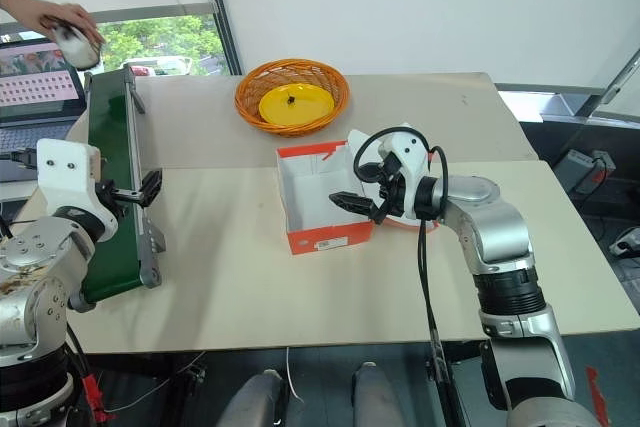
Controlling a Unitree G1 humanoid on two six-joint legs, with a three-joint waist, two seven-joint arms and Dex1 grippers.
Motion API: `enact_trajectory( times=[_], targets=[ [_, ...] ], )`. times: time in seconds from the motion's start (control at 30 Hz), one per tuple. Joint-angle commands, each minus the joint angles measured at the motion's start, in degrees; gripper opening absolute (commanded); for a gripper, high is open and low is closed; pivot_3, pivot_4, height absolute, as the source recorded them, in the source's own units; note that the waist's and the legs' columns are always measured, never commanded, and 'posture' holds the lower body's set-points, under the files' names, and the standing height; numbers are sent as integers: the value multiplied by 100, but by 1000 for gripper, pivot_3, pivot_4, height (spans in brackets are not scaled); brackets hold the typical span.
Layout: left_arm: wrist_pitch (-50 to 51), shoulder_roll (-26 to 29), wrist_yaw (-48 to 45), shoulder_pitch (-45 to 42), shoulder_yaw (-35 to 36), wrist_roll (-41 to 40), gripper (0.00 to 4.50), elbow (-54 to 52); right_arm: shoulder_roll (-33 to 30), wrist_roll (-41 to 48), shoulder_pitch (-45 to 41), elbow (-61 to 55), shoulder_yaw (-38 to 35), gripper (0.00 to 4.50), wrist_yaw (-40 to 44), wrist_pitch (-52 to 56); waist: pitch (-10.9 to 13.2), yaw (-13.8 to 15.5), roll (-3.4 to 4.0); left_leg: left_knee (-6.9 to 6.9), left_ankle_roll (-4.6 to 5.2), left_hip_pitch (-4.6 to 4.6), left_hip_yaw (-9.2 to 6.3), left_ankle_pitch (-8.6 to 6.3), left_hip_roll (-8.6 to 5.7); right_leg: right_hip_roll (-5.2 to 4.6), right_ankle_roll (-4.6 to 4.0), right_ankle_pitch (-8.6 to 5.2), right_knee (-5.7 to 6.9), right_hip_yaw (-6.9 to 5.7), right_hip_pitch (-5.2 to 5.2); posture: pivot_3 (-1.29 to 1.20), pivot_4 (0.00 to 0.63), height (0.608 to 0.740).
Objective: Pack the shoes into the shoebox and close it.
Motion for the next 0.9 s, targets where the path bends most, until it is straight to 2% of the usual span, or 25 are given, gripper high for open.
enact_trajectory(
  times=[0.03, 0.23, 0.47, 0.7, 0.9],
  targets=[
    [-350, 62, 48, -125, -20, 200, 4500, -45, 19, 166, -236, -199, -10, 4474, -52, 88, 0, 5, 0, 0, 0, -1, 0, 0, 0, 0, 0, 0, 0, 0, 0, 0, 150, 739],
    [-545, -138, 359, -275, 5, 432, 4500, 62, 177, 273, -245, -310, 8, 4474, -200, 257, 0, 10, 0, 0, 0, -1, -1, 0, 0, -1, 0, 0, -1, -1, 0, 0, 150, 739],
    [-865, -259, 739, -91, 779, 610, 4500, 465, 324, 717, -160, -584, 157, 4474, -11, 451, 0, 9, -1, -4, 0, -1, -1, 0, -1, -2, -1, 1, 0, -1, -4, 0, 150, 739],
    [-411, -1086, 1282, -377, 1413, 137, 4500, 455, 305, 642, -303, -370, 397, 4474, 42, 285, -1, 32, -4, 1, 0, -3, -3, 0, -2, -4, 0, 1, 0, -6, -1, 0, 150, 739],
    [-665, -974, 1305, -515, 1220, 349, 4500, 1420, 523, 526, -422, -196, 649, 4474, 66, -5, -2, 3, -7, 2, 0, 1, -2, 0, -1, -1, 1, 1, 1, -5, 0, 0, 150, 739]
  ],
)
